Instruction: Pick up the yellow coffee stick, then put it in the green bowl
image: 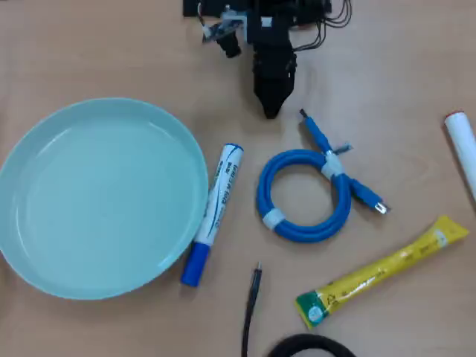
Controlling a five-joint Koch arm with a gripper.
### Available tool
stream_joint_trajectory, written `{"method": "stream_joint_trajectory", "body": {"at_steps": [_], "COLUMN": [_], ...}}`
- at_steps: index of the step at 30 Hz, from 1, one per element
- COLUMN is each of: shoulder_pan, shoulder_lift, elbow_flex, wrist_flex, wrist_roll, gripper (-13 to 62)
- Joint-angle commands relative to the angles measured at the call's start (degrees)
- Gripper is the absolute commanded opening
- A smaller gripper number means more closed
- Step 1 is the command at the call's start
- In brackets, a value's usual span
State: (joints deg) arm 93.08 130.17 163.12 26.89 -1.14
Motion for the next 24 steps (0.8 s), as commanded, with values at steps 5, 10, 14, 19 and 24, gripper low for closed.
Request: {"method": "stream_joint_trajectory", "body": {"at_steps": [5, 10, 14, 19, 24], "shoulder_pan": [-2.46, -5.63, -7.29, -8.09, -10.55], "shoulder_lift": [5.71, 5.71, 5.71, 5.62, 4.83], "elbow_flex": [-7.21, -12.39, -17.58, -27.07, -38.76], "wrist_flex": [18.46, 25.58, 29.44, 37.44, 48.96], "wrist_roll": [-0.53, -0.97, -1.23, -3.25, -5.45], "gripper": [0.0, -0.5, -0.5, -0.5, -0.6]}}
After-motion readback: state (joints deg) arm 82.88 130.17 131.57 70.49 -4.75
